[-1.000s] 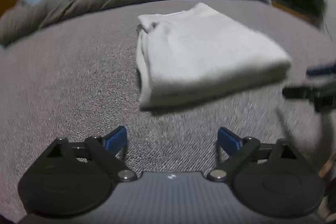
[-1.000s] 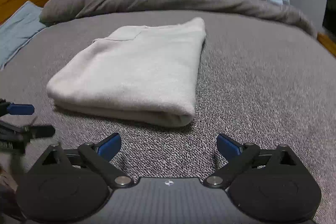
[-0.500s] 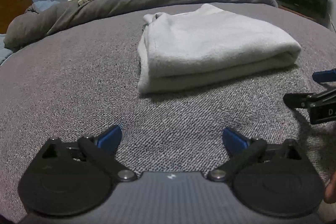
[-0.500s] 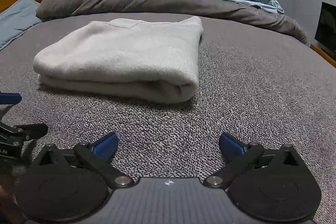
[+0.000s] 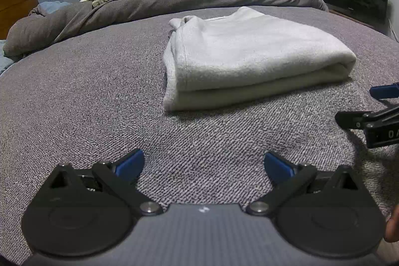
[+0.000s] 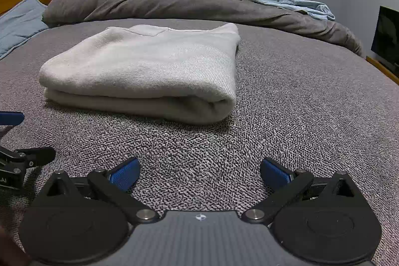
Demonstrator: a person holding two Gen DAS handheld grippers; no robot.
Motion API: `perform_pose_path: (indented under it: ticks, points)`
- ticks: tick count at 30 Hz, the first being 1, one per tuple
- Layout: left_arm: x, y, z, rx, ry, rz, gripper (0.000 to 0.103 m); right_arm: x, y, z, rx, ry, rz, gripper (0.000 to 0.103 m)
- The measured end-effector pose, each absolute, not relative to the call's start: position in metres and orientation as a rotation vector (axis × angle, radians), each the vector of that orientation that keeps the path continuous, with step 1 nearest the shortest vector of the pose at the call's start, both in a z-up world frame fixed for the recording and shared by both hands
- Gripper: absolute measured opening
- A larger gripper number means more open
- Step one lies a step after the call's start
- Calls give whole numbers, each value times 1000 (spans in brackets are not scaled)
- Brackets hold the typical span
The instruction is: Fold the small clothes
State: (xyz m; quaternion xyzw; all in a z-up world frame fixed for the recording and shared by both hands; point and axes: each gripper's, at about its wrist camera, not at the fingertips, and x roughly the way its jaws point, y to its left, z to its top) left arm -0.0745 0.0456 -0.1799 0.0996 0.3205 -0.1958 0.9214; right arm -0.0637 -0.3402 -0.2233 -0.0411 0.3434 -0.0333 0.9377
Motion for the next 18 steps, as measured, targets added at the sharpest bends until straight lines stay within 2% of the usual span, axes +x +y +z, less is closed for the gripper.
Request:
perform_pose_path:
  ticks: [18]
  points:
    - [-74,45,-180,204,657,-402,103,-63,-340,-223,-86,698,-67,103]
